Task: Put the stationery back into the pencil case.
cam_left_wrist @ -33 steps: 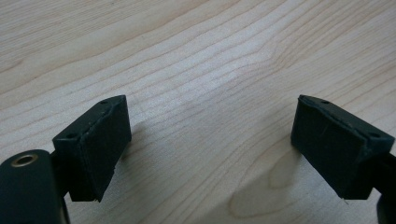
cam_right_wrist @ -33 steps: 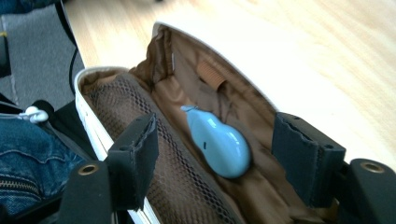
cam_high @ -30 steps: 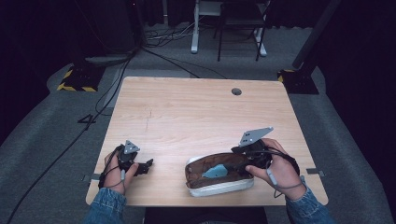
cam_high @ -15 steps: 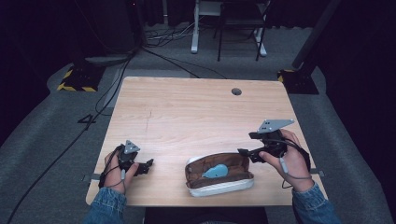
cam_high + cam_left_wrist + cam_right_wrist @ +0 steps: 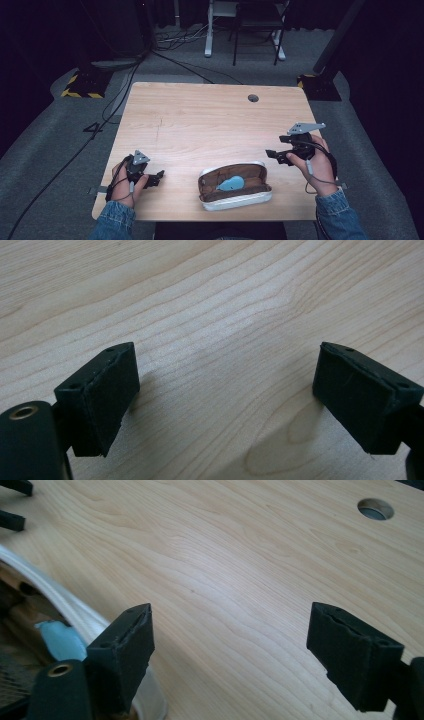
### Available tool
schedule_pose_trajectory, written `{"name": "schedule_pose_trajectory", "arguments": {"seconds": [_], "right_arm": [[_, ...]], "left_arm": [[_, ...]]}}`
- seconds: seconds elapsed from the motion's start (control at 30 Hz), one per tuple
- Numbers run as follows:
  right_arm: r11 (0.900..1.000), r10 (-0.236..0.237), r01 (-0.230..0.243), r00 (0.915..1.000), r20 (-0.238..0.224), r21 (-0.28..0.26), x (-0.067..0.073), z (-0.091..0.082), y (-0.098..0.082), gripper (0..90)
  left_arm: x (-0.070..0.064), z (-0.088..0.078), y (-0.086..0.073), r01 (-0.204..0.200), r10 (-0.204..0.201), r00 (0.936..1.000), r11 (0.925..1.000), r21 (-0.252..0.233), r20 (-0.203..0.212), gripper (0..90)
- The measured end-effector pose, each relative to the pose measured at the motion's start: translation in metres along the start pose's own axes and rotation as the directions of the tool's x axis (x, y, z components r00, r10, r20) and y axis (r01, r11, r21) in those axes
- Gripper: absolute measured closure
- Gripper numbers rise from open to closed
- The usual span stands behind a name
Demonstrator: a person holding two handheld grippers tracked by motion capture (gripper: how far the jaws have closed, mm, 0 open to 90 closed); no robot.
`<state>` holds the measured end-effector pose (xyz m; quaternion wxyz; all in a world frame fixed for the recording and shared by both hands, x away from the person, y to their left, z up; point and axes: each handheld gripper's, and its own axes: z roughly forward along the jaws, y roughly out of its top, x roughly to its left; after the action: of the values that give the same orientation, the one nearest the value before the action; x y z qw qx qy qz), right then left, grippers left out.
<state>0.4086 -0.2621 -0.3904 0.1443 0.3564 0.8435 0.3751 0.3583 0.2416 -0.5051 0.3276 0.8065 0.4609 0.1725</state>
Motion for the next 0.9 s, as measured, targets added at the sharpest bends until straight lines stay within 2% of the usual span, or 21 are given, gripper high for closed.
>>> {"name": "schedule_pose_trajectory", "arguments": {"seconds": [0.03, 0.2, 0.23, 0.27, 0.4, 0.67, 0.9], "right_arm": [[1.0, 0.015, -0.015, 0.9999, 0.007, 0.003, -0.008, 0.004, -0.005, 20.2], [0.999, 0.043, -0.043, 0.9989, 0.021, 0.0, -0.022, 0.011, -0.014, 20.3], [0.999, 0.054, -0.055, 0.998, 0.032, 0.001, -0.03, 0.016, -0.02, 20.3], [0.999, 0.054, -0.055, 0.998, 0.032, 0.001, -0.03, 0.016, -0.02, 20.3], [0.997, 0.072, -0.073, 0.9956, 0.06, 0.007, -0.045, 0.025, -0.032, 20.6], [0.994, 0.106, -0.108, 0.99, 0.093, 0.019, -0.065, 0.04, -0.053, 20.9], [0.992, 0.114, -0.119, 0.9869, 0.114, 0.041, -0.075, 0.053, -0.07, 21.0]], "left_arm": [[0.0, 0.0, 0.0, 0.0, 0.0, 1.0, 1.0, 0.0, 0.0, 11.6], [0.0, 0.0, 0.0, 0.0, 0.0, 1.0, 1.0, 0.0, 0.0, 11.6], [0.0, 0.0, 0.0, 0.0, 0.0, 1.0, 1.0, 0.0, 0.0, 11.6], [0.0, 0.0, 0.0, 0.0, 0.0, 1.0, 1.0, 0.0, 0.0, 11.6], [0.0, 0.0, 0.0, 0.0, 0.0, 1.0, 1.0, 0.0, 0.0, 11.6], [0.0, 0.0, 0.0, 0.0, 0.0, 1.0, 1.0, 0.0, 0.0, 11.6], [0.0, 0.0, 0.0, 0.0, 0.0, 1.0, 1.0, 0.0, 0.0, 11.6]]}}
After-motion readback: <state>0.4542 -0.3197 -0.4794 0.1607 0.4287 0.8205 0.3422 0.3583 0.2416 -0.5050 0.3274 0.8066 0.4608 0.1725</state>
